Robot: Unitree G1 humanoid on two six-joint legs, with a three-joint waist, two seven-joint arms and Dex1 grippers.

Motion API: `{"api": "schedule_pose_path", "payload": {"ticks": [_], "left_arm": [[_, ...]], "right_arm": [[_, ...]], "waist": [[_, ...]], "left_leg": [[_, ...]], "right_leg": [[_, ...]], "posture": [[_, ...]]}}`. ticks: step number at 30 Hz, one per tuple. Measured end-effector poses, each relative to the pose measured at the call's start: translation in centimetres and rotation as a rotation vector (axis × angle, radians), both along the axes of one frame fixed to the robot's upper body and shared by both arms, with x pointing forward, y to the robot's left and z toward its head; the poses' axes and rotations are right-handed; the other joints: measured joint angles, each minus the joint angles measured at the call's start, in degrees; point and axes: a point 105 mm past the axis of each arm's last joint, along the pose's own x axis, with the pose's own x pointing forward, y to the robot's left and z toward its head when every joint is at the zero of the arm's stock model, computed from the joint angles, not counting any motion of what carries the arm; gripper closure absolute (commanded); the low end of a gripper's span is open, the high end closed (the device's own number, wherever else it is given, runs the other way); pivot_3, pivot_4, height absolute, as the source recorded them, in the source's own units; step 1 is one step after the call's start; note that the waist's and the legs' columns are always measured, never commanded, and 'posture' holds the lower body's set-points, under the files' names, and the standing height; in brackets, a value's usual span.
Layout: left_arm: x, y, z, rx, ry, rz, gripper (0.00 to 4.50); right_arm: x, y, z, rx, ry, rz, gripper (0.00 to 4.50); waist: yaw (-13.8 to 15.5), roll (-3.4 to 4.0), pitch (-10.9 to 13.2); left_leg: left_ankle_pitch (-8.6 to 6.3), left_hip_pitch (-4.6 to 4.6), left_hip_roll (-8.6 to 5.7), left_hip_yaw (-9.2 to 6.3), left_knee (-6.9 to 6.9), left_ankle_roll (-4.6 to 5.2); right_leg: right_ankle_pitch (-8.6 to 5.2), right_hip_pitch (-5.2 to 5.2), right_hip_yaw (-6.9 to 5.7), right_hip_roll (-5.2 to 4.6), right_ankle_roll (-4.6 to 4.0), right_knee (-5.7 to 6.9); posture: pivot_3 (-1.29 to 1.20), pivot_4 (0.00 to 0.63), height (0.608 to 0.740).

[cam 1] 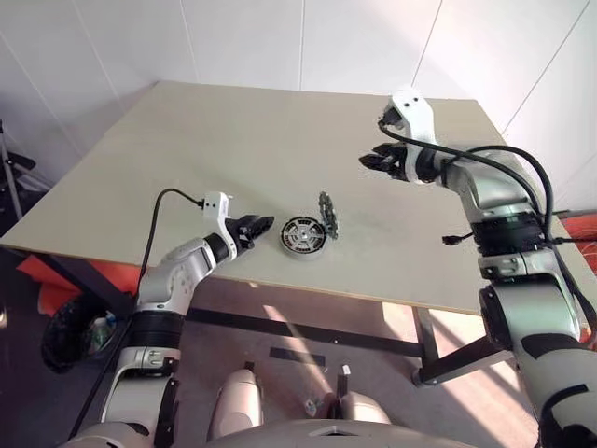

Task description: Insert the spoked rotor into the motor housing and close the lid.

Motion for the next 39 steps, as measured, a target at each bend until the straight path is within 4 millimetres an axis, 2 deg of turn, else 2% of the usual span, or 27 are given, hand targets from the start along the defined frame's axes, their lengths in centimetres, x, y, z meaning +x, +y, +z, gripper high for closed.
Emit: {"api": "schedule_pose_path", "payload": {"ticks": [3, 7, 10, 12, 15, 20, 24, 28, 33, 39], "left_arm": [[0.0, -0.2, 0.1, 0.006, -0.003, -0.014, 1.93], [-0.1, -0.5, 0.0, 0.014, -0.003, -0.029, 1.93], [-0.1, -0.6, -0.1, 0.018, -0.002, -0.032, 1.93], [-0.2, -0.6, -0.1, 0.020, -0.002, -0.032, 1.93], [-0.2, -0.4, -0.3, 0.026, 0.003, -0.028, 1.93], [-0.2, -0.2, -0.4, 0.034, 0.004, -0.018, 1.93], [-0.1, 0.1, -0.4, 0.041, 0.004, -0.003, 1.93], [-0.1, 0.3, -0.6, 0.046, 0.010, 0.010, 1.93], [0.0, 0.5, -0.6, 0.049, 0.010, 0.018, 1.93], [0.1, 0.9, -0.6, 0.056, 0.009, 0.032, 1.93]], "right_arm": [[-1.4, -0.5, -2.1, -0.027, 0.024, 0.001, 4.47], [-3.6, 0.3, -5.5, -0.009, 0.077, 0.041, 4.47], [-5.2, 1.9, -6.9, 0.026, 0.078, 0.106, 4.47], [-5.9, 2.7, -7.2, 0.051, 0.088, 0.142, 4.47], [-6.6, 4.3, -6.4, 0.082, 0.068, 0.200, 4.47], [-6.8, 6.2, -6.3, 0.104, 0.075, 0.247, 4.47], [-7.0, 8.5, -6.5, 0.133, 0.093, 0.293, 4.47], [-6.9, 10.0, -7.9, 0.155, 0.148, 0.309, 4.47], [-6.4, 11.1, -10.1, 0.170, 0.222, 0.290, 4.47], [-6.0, 11.9, -10.4, 0.182, 0.216, 0.290, 4.47]], "waist": [[-0.1, 0.00, 0.0], [-0.1, 0.00, 0.0], [-0.1, 0.00, 0.0], [-0.1, 0.01, 0.0], [-0.2, 0.01, 0.0], [-0.1, 0.01, 0.0], [-0.2, 0.01, 0.0], [-0.3, 0.01, 0.0], [-0.3, 0.01, 0.0], [-0.5, 0.00, 0.0]], "left_leg": [[-0.01, 0.07, 0.01, 0.00, 0.01, 0.01], [-0.01, 0.15, 0.00, 0.01, 0.04, 0.04], [-0.03, 0.23, 0.00, 0.01, 0.04, 0.06], [-0.03, 0.25, 0.00, 0.02, 0.05, 0.07], [-0.03, 0.34, 0.02, 0.01, 0.04, 0.08], [-0.03, 0.38, 0.00, 0.01, 0.05, 0.08], [-0.03, 0.36, 0.01, 0.01, 0.04, 0.07], [-0.03, 0.37, 0.01, 0.01, 0.04, 0.07], [-0.02, 0.36, 0.01, 0.01, 0.04, 0.06], [-0.02, 0.39, 0.01, 0.00, 0.03, 0.05]], "right_leg": [[-0.04, 0.07, 0.01, 0.00, -0.07, 0.00], [-0.11, 0.12, 0.03, -0.01, -0.21, 0.01], [-0.12, 0.18, 0.04, -0.01, -0.22, 0.01], [-0.12, 0.20, 0.04, -0.01, -0.22, 0.01], [-0.12, 0.27, 0.04, -0.01, -0.23, 0.02], [-0.12, 0.32, 0.05, -0.01, -0.23, 0.02], [-0.12, 0.30, 0.04, -0.01, -0.23, 0.02], [-0.13, 0.30, 0.04, -0.01, -0.23, 0.01], [-0.12, 0.31, 0.04, -0.01, -0.23, 0.02], [-0.12, 0.33, 0.04, -0.01, -0.23, 0.02]], "posture": [[0.00, 0.000, 0.740], [0.00, 0.000, 0.740], [0.00, 0.000, 0.740], [0.00, 0.000, 0.740], [0.00, 0.000, 0.740], [0.00, 0.000, 0.740], [0.00, 0.000, 0.740], [0.00, 0.000, 0.740], [0.00, 0.000, 0.740], [0.00, 0.000, 0.740]]}}
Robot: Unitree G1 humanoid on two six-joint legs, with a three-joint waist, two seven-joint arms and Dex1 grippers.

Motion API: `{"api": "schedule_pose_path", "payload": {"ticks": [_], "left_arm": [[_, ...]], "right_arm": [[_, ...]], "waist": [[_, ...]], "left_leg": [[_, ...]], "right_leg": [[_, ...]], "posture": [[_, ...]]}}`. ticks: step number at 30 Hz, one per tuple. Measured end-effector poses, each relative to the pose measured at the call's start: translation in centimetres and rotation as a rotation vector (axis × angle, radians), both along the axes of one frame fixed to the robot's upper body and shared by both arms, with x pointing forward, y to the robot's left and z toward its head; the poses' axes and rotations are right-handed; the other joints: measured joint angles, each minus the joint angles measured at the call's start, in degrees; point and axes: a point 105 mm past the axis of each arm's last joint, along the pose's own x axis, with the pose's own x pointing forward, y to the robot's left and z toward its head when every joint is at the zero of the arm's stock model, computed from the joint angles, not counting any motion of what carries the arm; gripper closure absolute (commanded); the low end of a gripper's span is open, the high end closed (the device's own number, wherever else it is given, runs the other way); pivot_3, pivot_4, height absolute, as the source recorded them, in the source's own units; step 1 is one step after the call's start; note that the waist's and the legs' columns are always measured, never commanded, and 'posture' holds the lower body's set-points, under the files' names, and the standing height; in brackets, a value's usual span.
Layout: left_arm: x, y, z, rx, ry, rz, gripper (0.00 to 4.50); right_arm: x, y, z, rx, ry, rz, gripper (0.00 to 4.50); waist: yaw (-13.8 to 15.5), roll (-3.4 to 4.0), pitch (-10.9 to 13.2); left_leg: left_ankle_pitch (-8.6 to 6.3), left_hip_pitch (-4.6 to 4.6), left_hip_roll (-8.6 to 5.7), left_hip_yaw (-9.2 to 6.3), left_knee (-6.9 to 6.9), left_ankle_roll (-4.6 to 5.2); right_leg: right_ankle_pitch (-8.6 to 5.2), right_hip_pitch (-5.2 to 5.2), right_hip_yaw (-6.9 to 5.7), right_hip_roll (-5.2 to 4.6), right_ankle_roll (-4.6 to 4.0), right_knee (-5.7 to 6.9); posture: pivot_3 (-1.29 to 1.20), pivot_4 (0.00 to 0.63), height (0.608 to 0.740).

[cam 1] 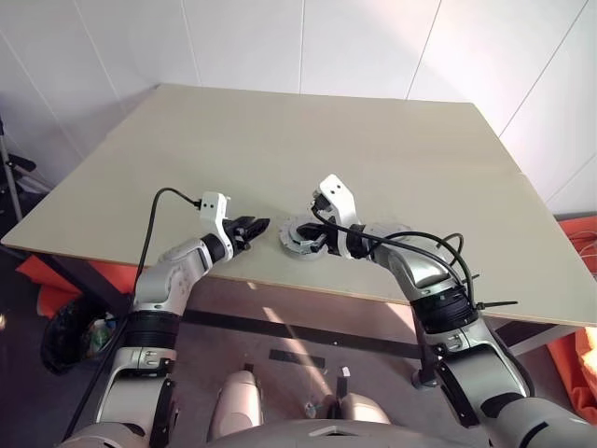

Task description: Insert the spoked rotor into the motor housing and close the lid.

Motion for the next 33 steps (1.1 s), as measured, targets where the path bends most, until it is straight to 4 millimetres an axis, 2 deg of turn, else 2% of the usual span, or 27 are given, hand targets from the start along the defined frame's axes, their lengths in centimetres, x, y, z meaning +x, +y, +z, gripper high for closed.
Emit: {"api": "schedule_pose_path", "payload": {"ticks": [11, 17, 19, 23, 26, 29, 33], "left_arm": [[0.2, 0.5, -0.1, 0.005, 0.003, 0.024, 1.93], [0.3, 0.5, -0.1, 0.004, 0.005, 0.025, 1.93], [0.3, 0.5, -0.1, 0.004, 0.003, 0.025, 1.93], [0.4, 0.5, -0.3, 0.004, 0.012, 0.027, 1.93], [0.4, 0.4, -0.3, 0.005, 0.010, 0.027, 1.93], [0.5, 0.4, -0.2, 0.007, 0.008, 0.026, 1.93], [0.6, 0.5, -0.2, 0.012, 0.009, 0.026, 1.93]], "right_arm": [[0.6, -0.1, -0.9, 0.016, -0.028, -0.003, 4.47], [1.0, -0.2, -0.7, 0.083, -0.031, -0.030, 4.47], [1.0, -0.5, -0.1, 0.123, -0.024, -0.043, 4.47], [0.8, -1.1, 2.5, 0.140, -0.121, -0.017, 4.47], [0.7, -1.4, 3.0, 0.142, -0.155, -0.009, 4.47], [0.1, -1.5, 2.9, 0.149, -0.173, 0.023, 3.89], [-0.5, -1.3, 2.8, 0.161, -0.193, 0.073, 2.57]], "waist": [[-0.2, -0.03, 0.0], [-0.4, -0.03, 0.0], [-0.5, -0.03, 0.0], [-0.6, -0.03, 0.0], [-0.8, -0.03, 0.0], [-0.8, -0.03, 0.0], [-0.9, -0.03, 0.0]], "left_leg": [[-0.13, 0.78, 0.00, 0.00, -0.08, 0.19], [-0.13, 0.78, 0.00, 0.00, -0.10, 0.20], [-0.13, 0.58, -0.01, 0.00, -0.10, 0.19], [-0.07, 0.21, 0.00, 0.01, -0.09, 0.11], [-0.08, 0.08, 0.00, 0.01, -0.09, 0.13], [-0.09, -0.06, -0.01, 0.01, -0.08, 0.14], [-0.11, -0.05, 0.00, 0.01, -0.07, 0.17]], "right_leg": [[-0.14, 0.63, 0.04, -0.02, 0.21, -0.02], [-0.16, 0.64, 0.04, -0.03, 0.25, -0.03], [-0.02, 0.48, 0.04, -0.03, 0.00, -0.03], [0.00, 0.17, 0.03, -0.01, -0.02, -0.06], [-0.01, 0.07, 0.01, -0.01, -0.01, -0.12], [-0.01, -0.03, 0.01, -0.01, -0.01, -0.14], [-0.01, -0.02, 0.00, -0.01, -0.01, -0.13]], "posture": [[0.00, 0.000, 0.740], [0.00, 0.000, 0.740], [0.00, 0.000, 0.740], [0.00, 0.000, 0.740], [0.00, 0.000, 0.740], [0.00, 0.000, 0.740], [0.00, 0.000, 0.740]]}}
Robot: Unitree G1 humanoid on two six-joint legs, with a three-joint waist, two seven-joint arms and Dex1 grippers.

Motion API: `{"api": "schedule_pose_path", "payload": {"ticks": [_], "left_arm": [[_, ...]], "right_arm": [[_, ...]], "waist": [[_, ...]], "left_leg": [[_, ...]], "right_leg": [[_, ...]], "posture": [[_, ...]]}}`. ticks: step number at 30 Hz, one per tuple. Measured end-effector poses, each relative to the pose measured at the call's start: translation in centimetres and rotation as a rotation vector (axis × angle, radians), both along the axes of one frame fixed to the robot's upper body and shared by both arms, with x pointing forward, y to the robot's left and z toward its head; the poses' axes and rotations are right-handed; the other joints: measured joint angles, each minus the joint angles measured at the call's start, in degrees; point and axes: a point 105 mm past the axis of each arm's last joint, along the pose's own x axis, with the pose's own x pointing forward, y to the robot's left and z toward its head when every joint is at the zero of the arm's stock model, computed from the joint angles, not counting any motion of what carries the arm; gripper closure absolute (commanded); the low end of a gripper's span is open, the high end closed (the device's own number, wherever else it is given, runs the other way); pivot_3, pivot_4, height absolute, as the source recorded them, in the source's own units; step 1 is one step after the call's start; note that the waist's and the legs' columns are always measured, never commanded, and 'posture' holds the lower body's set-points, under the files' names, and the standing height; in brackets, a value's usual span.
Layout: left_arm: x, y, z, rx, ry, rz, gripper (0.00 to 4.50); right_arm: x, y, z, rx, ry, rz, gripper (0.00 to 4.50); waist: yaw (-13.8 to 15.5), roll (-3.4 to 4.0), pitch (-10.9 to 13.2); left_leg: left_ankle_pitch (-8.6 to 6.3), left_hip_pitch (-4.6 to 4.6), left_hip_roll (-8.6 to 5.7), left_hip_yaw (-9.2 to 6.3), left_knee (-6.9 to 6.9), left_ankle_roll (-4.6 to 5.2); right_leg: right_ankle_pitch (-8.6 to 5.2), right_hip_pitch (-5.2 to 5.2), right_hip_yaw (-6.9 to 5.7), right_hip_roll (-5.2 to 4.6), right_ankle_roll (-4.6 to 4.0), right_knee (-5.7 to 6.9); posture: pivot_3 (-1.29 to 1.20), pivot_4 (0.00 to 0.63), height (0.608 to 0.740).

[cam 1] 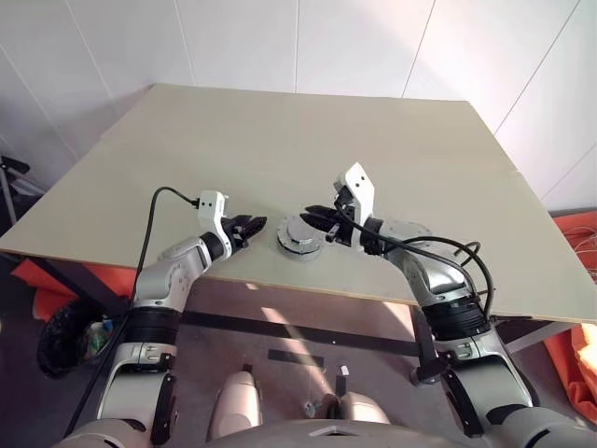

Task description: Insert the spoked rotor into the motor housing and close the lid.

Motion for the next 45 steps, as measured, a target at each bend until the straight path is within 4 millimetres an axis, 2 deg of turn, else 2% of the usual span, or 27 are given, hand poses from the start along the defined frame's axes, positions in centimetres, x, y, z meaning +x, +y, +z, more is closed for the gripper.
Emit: {"api": "schedule_pose_path", "payload": {"ticks": [7, 16, 22, 32, 45], "left_arm": [[0.1, 0.1, -0.1, 0.005, 0.003, -0.001, 1.93], [0.1, 0.0, 0.0, 0.006, 0.002, -0.006, 1.93], [0.1, 0.0, 0.0, 0.006, 0.002, -0.006, 1.93], [0.1, 0.2, 0.0, 0.008, 0.002, -0.002, 1.93], [0.1, 0.2, 0.0, 0.008, 0.000, -0.002, 1.93]], "right_arm": [[-0.1, 0.6, 0.6, 0.039, -0.056, 0.039, 0.08], [1.1, 0.0, -1.6, 0.025, -0.045, 0.002, 0.03], [1.1, 0.5, -2.9, 0.025, -0.016, 0.012, 0.03], [0.3, 0.9, -3.8, 0.008, 0.005, 0.056, 0.03], [0.5, 0.7, -4.7, -0.003, 0.004, 0.045, 0.03]], "waist": [[0.0, 0.00, 0.0], [-0.1, 0.00, 0.0], [-0.1, 0.00, 0.0], [-0.1, 0.00, 0.0], [-0.1, 0.00, 0.0]], "left_leg": [[-0.02, 0.01, 0.00, 0.00, 0.02, 0.04], [-0.05, 0.00, 0.00, 0.00, 0.03, 0.09], [-0.08, -0.01, 0.00, 0.00, 0.03, 0.14], [-0.09, -0.01, 0.00, 0.00, 0.03, 0.16], [-0.09, 0.00, 0.01, 0.00, 0.03, 0.16]], "right_leg": [[0.00, 0.01, 0.00, 0.00, -0.01, 0.02], [0.00, 0.01, 0.00, -0.01, -0.01, 0.01], [0.00, 0.01, -0.01, -0.01, -0.02, 0.01], [0.00, 0.01, -0.01, -0.01, -0.02, 0.01], [0.00, 0.01, -0.01, -0.01, -0.02, 0.01]], "posture": [[0.00, 0.000, 0.740], [0.00, 0.000, 0.740], [0.00, 0.000, 0.740], [0.00, 0.000, 0.740], [0.00, 0.000, 0.740]]}}
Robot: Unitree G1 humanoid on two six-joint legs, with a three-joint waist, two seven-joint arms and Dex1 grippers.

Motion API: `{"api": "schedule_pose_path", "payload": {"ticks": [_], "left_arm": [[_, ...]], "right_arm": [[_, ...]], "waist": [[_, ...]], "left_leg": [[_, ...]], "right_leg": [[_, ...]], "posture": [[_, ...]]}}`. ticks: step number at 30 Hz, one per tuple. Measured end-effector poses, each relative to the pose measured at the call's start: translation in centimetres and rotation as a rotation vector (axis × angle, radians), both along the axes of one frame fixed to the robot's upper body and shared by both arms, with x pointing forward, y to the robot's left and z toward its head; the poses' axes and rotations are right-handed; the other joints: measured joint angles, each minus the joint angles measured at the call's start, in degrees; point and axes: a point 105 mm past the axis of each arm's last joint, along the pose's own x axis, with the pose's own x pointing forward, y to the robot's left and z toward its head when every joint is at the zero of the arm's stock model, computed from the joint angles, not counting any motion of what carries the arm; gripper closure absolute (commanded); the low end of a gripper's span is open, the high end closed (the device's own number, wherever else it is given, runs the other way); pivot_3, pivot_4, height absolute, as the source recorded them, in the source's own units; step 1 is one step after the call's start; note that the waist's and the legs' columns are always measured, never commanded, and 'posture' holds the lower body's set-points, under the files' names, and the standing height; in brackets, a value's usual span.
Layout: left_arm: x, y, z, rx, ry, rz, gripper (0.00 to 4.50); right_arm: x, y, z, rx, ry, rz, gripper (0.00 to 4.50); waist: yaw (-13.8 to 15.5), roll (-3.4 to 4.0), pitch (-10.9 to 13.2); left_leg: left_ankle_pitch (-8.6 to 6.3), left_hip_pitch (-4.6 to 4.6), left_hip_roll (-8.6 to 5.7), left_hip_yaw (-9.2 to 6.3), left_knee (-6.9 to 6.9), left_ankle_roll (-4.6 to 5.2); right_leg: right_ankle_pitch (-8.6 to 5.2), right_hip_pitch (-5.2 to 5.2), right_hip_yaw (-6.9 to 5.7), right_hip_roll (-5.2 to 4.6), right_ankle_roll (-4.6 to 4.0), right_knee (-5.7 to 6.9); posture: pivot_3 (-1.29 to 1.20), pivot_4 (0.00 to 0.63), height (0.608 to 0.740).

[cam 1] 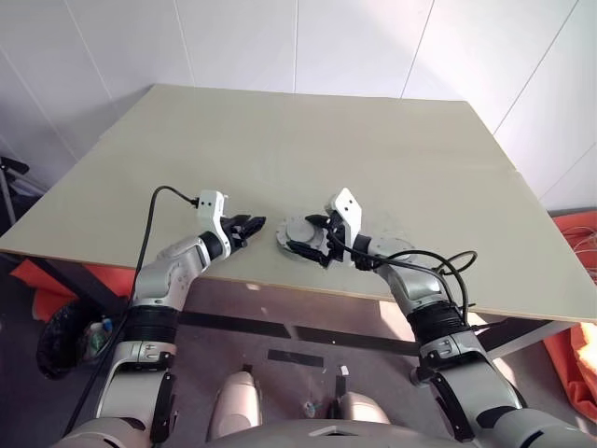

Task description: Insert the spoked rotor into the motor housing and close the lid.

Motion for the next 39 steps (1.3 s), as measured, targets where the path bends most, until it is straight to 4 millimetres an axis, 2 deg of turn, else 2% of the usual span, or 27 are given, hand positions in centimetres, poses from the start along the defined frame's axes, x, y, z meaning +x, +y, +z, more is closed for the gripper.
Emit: {"api": "schedule_pose_path", "payload": {"ticks": [4, 10, 24, 39], "left_arm": [[0.0, 0.0, 0.0, 0.000, -0.001, 0.000, 1.93], [0.0, 0.0, 0.0, 0.002, 0.000, 0.004, 1.93], [0.0, 0.1, 0.0, 0.003, 0.000, 0.008, 1.93], [0.0, 0.2, 0.0, 0.002, -0.001, 0.015, 1.93]], "right_arm": [[0.2, 0.1, -0.1, 0.005, -0.007, -0.006, 0.03], [0.5, 0.0, -0.1, 0.007, -0.015, -0.015, 1.37], [0.2, -0.3, 0.1, -0.004, -0.016, -0.003, 1.36], [1.1, 0.1, -0.3, -0.013, -0.045, -0.041, 1.36]], "waist": [[0.0, 0.00, 0.0], [0.0, 0.00, 0.0], [0.1, 0.00, 0.0], [-0.2, 0.00, 0.0]], "left_leg": [[0.00, 0.02, 0.00, 0.00, 0.00, 0.01], [0.00, 0.03, 0.00, 0.00, 0.00, 0.01], [-0.03, -0.03, 0.00, 0.01, 0.00, 0.05], [-0.03, 0.02, 0.01, 0.01, -0.01, 0.05]], "right_leg": [[0.00, 0.03, 0.00, 0.00, 0.00, 0.00], [0.00, 0.04, 0.00, 0.00, 0.00, 0.00], [0.00, 0.00, 0.00, 0.00, 0.00, -0.06], [0.01, 0.01, 0.00, 0.00, -0.01, -0.01]], "posture": [[0.00, 0.000, 0.740], [0.00, 0.000, 0.740], [0.00, 0.000, 0.740], [0.00, 0.000, 0.740]]}}
